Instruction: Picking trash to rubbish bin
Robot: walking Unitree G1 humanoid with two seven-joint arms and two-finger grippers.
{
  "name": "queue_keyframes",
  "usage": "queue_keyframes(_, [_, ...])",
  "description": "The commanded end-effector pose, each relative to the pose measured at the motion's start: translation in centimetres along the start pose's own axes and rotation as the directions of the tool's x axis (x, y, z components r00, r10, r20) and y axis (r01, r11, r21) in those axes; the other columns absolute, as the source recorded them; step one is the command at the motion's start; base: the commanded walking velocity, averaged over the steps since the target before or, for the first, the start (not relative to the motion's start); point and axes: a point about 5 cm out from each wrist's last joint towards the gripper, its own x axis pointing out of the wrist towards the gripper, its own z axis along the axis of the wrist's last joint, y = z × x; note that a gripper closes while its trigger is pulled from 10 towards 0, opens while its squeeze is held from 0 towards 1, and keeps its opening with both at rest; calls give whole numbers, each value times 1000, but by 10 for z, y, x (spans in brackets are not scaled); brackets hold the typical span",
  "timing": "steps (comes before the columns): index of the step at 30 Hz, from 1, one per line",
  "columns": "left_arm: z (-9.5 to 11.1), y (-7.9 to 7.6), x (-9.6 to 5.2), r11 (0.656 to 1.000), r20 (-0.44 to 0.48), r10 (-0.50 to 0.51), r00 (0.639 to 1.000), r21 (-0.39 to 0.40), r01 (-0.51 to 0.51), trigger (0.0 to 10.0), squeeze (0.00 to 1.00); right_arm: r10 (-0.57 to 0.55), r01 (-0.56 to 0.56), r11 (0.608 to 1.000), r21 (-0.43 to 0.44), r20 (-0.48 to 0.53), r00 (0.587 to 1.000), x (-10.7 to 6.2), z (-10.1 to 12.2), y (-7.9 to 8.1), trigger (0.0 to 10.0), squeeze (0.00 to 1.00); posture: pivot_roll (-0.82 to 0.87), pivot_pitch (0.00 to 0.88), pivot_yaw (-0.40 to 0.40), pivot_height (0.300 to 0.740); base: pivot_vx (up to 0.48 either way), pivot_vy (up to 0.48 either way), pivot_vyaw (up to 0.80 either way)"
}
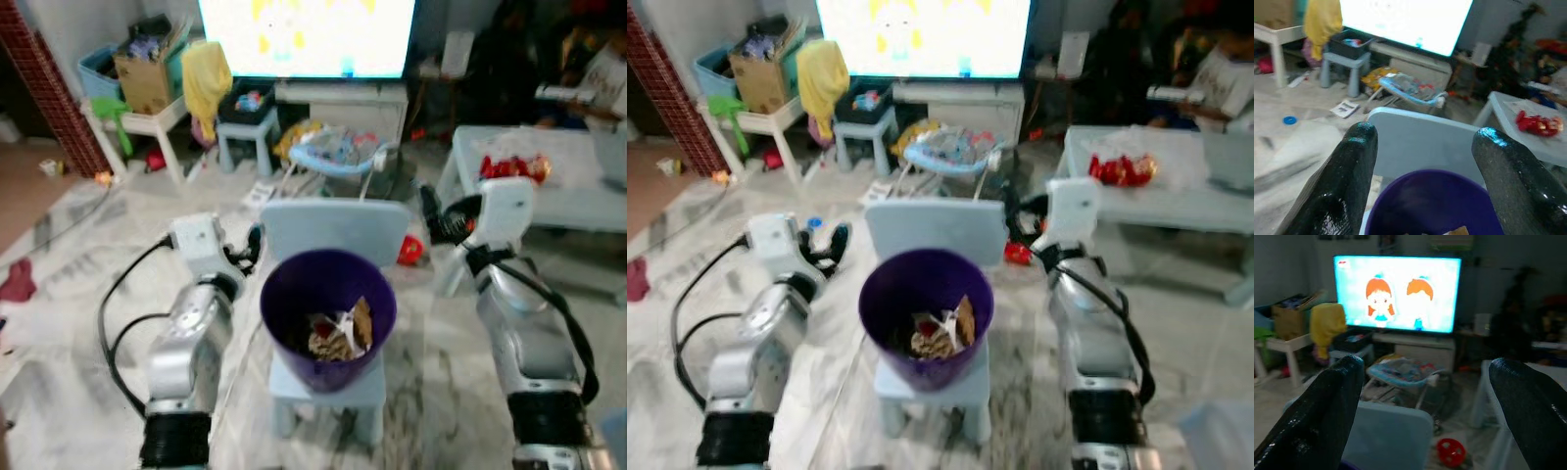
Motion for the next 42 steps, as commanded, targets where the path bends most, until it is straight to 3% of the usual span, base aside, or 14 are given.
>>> queue_keyframes(1, [3,8,0,1000,8,27,1000,14,-28,10000,0,17,-17,1000,7,19,1000,3,6,6,10000,875,-17,0,8,740,0,480,0])
queue_keyframes(36, [6,7,1,1000,15,6,1000,-7,-6,10000,0,4,-4,1000,6,0,1000,5,2,7,10000,875,-9,0,15,740,0,14,0])
queue_keyframes(42, [6,8,2,1000,11,7,1000,-5,-7,10000,0,6,-6,1000,10,-1,1000,5,2,8,10000,875,-6,0,17,740,-311,0,0])
